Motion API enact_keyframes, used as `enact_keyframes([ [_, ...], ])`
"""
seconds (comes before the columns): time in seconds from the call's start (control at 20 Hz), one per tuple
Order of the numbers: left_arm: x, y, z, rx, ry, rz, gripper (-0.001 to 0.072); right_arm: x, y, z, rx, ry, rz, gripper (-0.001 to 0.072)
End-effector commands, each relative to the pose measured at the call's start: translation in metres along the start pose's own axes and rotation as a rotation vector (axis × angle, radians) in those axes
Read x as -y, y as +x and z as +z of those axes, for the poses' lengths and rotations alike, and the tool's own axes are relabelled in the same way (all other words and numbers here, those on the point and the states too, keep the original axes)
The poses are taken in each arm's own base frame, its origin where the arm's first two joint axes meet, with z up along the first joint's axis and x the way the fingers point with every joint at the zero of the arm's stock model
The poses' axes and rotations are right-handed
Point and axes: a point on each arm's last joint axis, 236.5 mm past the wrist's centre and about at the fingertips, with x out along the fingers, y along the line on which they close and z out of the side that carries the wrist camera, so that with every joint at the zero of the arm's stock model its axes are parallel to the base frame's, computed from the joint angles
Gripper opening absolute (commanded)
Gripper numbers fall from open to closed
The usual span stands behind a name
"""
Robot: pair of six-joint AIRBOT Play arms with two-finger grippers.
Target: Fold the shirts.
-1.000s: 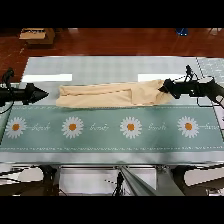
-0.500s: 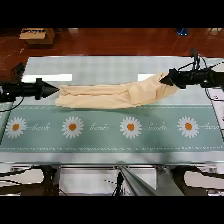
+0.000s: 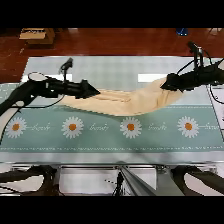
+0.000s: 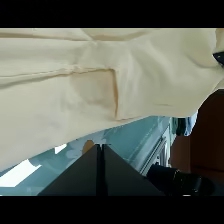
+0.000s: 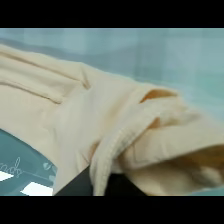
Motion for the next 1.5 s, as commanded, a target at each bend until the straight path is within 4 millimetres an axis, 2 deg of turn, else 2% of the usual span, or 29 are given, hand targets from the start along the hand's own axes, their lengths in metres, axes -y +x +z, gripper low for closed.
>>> enact_keyframes([
  [0.0, 0.027, 0.05, -0.021, -0.023, 0.033, -0.013, 0.0025, -0.032, -0.014, -0.019, -0.014, -0.03, -0.024, 0.0028],
  [0.15, 0.026, 0.079, -0.042, -0.071, 0.03, 0.004, 0.0025, -0.045, -0.029, -0.032, 0.001, -0.067, -0.078, 0.0028],
  [0.4, 0.008, 0.118, -0.076, -0.159, -0.042, 0.022, 0.0025, -0.068, -0.064, -0.048, 0.056, -0.07, -0.066, 0.0028],
  [0.6, 0.02, 0.153, -0.105, -0.203, -0.166, -0.047, 0.0025, -0.076, -0.086, -0.05, 0.116, -0.046, -0.048, 0.0028],
  [0.75, 0.032, 0.18, -0.13, -0.23, -0.257, -0.091, 0.0024, -0.077, -0.088, -0.05, 0.122, -0.048, -0.047, 0.0029],
  [0.8, 0.032, 0.186, -0.135, -0.228, -0.272, -0.088, 0.0024, -0.076, -0.088, -0.05, 0.124, -0.049, -0.05, 0.0029],
  [0.9, 0.027, 0.187, -0.123, -0.181, -0.256, -0.071, 0.0024, -0.072, -0.088, -0.052, 0.113, -0.051, -0.069, 0.0028],
  [1.0, 0.024, 0.168, -0.088, -0.106, -0.233, -0.086, 0.0023, -0.068, -0.088, -0.059, 0.086, -0.051, -0.082, 0.0028],
  [1.1, 0.029, 0.128, -0.036, 0.003, -0.178, -0.125, 0.0022, -0.073, -0.086, -0.061, 0.078, -0.069, -0.072, 0.0028],
  [1.15, 0.031, 0.099, -0.008, 0.071, -0.148, -0.136, 0.0023, -0.081, -0.083, -0.061, 0.084, -0.108, -0.065, 0.0028],
  [1.25, 0.029, 0.033, 0.048, 0.231, -0.099, -0.126, 0.0022, -0.1, -0.067, -0.058, 0.091, -0.166, -0.05, 0.0027],
  [1.35, 0.028, -0.056, 0.102, 0.439, -0.075, -0.12, 0.0023, -0.12, -0.038, -0.05, 0.096, -0.187, -0.031, 0.0028],
  [1.45, 0.032, -0.14, 0.129, 0.601, -0.037, -0.117, 0.0023, -0.146, -0.001, -0.038, 0.118, -0.199, 0.017, 0.0028],
])
